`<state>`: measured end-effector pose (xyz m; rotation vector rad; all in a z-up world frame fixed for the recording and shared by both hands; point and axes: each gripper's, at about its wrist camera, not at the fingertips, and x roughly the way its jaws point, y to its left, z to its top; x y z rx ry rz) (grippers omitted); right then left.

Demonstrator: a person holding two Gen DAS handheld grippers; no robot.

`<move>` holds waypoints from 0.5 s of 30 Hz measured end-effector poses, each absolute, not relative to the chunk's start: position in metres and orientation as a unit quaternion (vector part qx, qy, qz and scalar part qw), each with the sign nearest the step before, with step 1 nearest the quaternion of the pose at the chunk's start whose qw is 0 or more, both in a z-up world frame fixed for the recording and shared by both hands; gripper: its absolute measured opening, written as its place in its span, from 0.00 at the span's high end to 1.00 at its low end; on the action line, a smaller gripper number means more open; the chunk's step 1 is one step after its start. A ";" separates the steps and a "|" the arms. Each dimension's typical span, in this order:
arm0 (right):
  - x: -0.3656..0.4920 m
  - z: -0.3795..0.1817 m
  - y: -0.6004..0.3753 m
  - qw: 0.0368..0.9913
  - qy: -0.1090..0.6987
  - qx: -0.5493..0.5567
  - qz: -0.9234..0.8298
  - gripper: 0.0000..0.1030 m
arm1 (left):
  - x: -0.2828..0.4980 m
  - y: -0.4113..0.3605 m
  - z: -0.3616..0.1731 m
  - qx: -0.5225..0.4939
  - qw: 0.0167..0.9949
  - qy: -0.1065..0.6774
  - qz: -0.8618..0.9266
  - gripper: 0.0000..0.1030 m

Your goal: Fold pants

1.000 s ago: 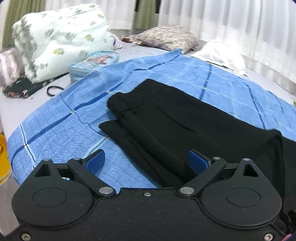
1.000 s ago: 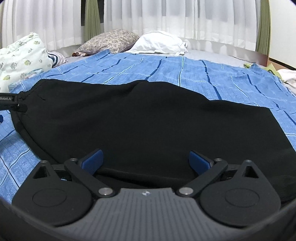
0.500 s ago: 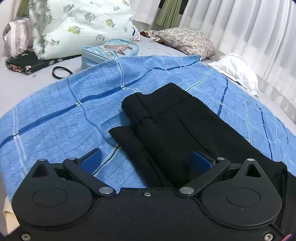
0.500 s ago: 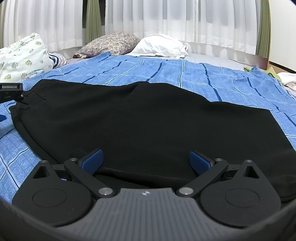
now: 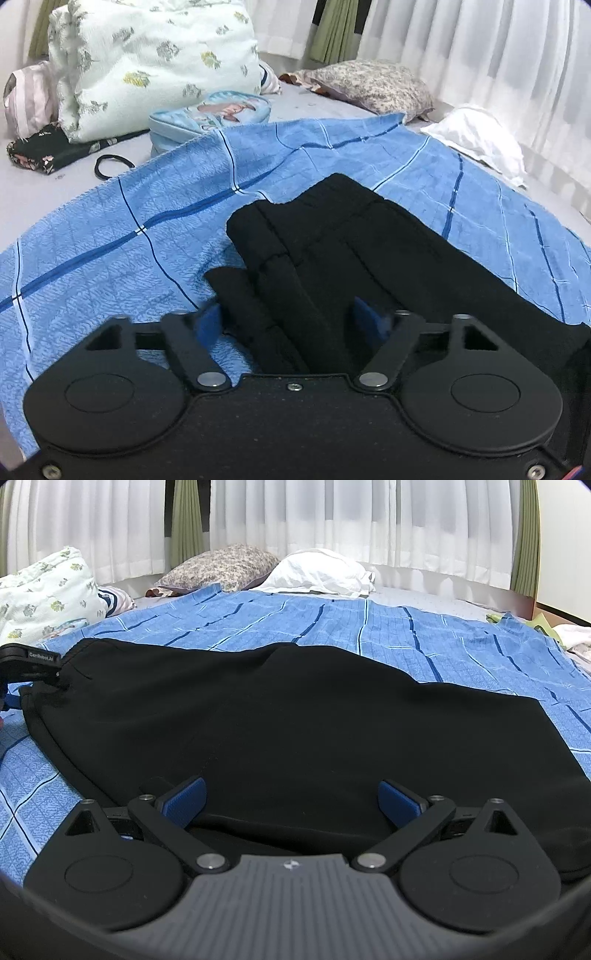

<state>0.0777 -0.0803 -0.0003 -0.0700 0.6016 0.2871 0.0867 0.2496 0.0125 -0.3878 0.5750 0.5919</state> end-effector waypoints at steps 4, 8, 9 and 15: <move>0.079 0.005 -0.083 0.941 0.307 -0.028 0.142 0.00 | 0.077 0.250 0.024 -0.207 0.896 0.248 0.305 0.84; 0.074 0.017 -0.098 0.944 0.306 0.001 0.121 0.00 | 0.069 0.235 0.055 -0.198 0.918 0.206 0.277 0.89; 0.071 0.020 -0.105 0.947 0.303 0.008 0.110 0.00 | 0.068 0.226 0.065 -0.183 0.927 0.197 0.262 0.89; 0.063 0.043 -0.170 0.954 0.280 0.081 0.069 0.00 | 0.083 0.134 0.112 -0.101 0.973 0.173 0.116 0.89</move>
